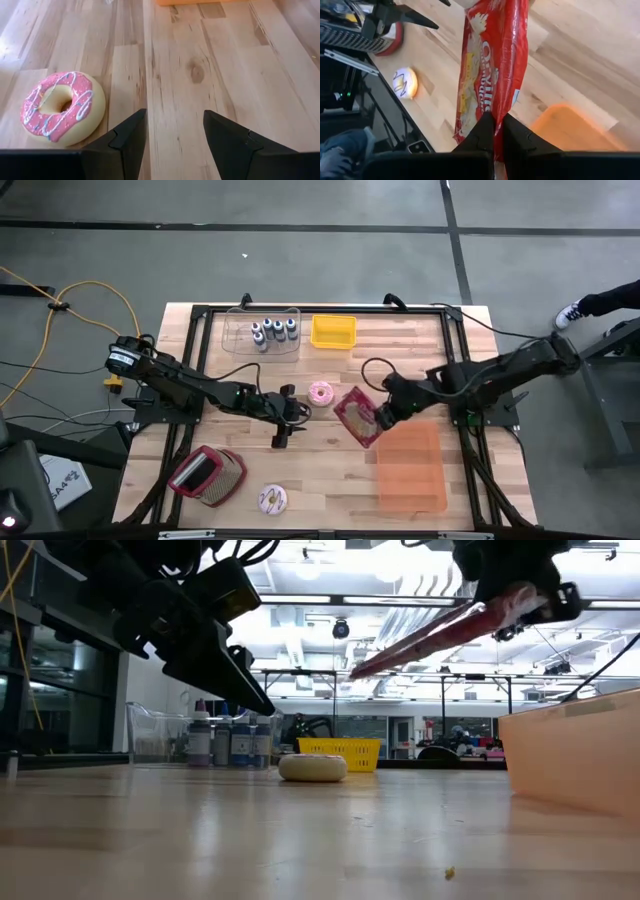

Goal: Pick & Place Food Item
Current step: Put the red popcorn bag into the orange bin

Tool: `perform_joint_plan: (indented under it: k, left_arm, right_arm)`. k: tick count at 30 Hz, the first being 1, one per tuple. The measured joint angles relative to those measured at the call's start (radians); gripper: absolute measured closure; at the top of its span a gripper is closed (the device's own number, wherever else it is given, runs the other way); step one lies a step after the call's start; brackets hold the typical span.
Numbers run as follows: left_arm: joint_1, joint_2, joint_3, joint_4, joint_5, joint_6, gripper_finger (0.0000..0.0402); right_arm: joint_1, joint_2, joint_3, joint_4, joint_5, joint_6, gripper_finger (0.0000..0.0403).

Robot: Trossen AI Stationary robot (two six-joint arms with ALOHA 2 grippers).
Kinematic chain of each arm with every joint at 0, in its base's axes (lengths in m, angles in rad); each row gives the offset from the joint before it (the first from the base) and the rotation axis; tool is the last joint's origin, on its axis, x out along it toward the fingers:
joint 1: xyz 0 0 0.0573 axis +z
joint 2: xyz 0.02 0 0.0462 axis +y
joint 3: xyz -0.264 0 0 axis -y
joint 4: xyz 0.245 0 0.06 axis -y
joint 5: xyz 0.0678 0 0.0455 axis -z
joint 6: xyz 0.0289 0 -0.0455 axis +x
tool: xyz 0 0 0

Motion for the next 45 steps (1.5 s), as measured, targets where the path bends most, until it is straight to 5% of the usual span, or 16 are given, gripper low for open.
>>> perform_joint_plan:
  k: [22, 36, 45]
  left_arm:
    - [0.0, 0.0, 0.0, 0.0, 0.003, -0.034, 0.0213]
    - [0.0, 0.001, 0.0, 0.014, 0.003, -0.063, 0.0213]
    - [0.0, 0.001, 0.0, 0.016, 0.002, -0.064, 0.0213]
  right_arm:
    - [0.56, -0.004, 0.0, -0.126, 0.494, 0.635, 0.0399]
    - [0.78, 0.001, 0.0, -0.339, 0.505, 1.044, 0.0399]
    - [0.805, 0.04, 0.0, -0.347, 0.485, 1.116, 0.0399]
